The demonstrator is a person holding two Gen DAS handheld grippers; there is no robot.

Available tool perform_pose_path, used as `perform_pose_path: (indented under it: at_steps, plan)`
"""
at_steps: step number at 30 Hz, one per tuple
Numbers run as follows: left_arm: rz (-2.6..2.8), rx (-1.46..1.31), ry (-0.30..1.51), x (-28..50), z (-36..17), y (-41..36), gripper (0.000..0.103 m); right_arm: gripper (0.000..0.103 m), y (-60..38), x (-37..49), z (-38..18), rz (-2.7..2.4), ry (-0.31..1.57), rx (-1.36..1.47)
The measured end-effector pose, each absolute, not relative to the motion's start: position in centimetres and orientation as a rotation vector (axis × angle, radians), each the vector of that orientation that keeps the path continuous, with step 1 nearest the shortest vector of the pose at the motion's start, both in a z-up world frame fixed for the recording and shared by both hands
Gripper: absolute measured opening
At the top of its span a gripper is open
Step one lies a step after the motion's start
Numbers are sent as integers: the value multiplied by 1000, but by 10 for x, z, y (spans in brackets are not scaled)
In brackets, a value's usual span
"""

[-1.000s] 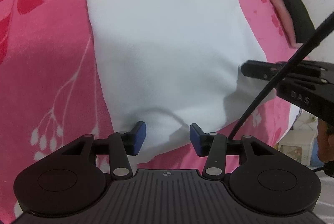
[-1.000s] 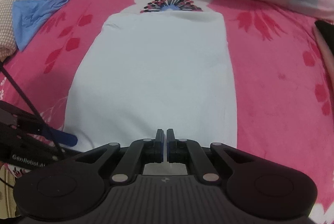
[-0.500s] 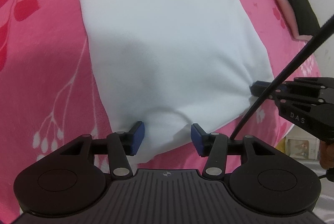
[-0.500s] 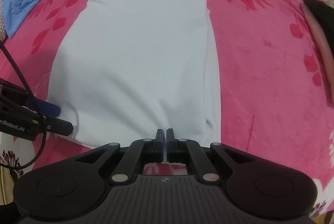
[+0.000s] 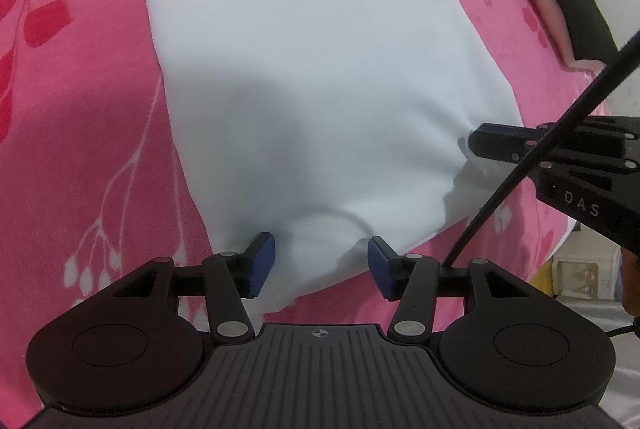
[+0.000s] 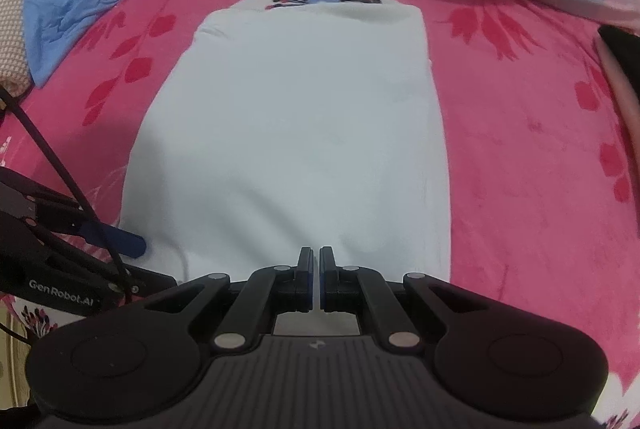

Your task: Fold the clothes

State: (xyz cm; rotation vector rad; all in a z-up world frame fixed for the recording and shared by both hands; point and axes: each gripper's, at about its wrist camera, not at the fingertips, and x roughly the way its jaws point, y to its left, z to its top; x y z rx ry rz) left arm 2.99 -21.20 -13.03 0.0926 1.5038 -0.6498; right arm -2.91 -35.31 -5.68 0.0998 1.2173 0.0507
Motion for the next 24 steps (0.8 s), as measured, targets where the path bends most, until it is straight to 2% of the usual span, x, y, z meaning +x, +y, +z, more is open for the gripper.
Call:
perform_pose_path:
  at_steps: [24]
  plan:
    - [-653,59,1499,30,-126,-204,55,2,-350,-16,-59,74,1187,120]
